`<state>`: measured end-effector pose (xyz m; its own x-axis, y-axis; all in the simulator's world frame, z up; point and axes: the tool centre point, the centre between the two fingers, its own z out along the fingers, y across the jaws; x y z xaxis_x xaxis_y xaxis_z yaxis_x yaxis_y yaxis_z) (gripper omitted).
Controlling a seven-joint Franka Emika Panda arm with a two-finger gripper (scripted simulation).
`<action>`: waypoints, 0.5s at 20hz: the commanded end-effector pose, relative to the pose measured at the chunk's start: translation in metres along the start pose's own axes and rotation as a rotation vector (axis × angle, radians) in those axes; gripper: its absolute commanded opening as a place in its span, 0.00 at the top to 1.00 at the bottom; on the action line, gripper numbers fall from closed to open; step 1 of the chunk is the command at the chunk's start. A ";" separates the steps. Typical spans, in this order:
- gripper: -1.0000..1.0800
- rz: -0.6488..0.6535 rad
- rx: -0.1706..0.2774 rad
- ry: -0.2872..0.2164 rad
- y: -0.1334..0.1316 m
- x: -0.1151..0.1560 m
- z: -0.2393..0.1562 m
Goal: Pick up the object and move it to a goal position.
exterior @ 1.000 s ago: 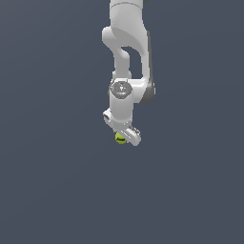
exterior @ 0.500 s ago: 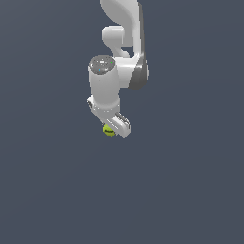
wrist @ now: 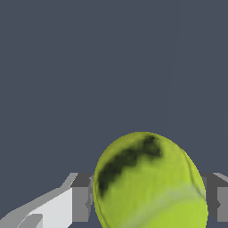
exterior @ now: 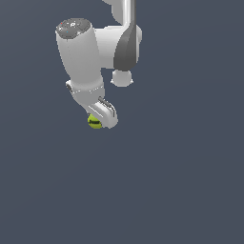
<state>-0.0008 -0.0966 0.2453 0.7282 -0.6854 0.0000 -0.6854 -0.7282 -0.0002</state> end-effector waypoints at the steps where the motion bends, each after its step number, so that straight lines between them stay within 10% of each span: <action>1: 1.00 -0.001 0.000 0.000 0.003 0.007 -0.013; 10: 1.00 -0.002 0.000 0.000 0.006 0.016 -0.028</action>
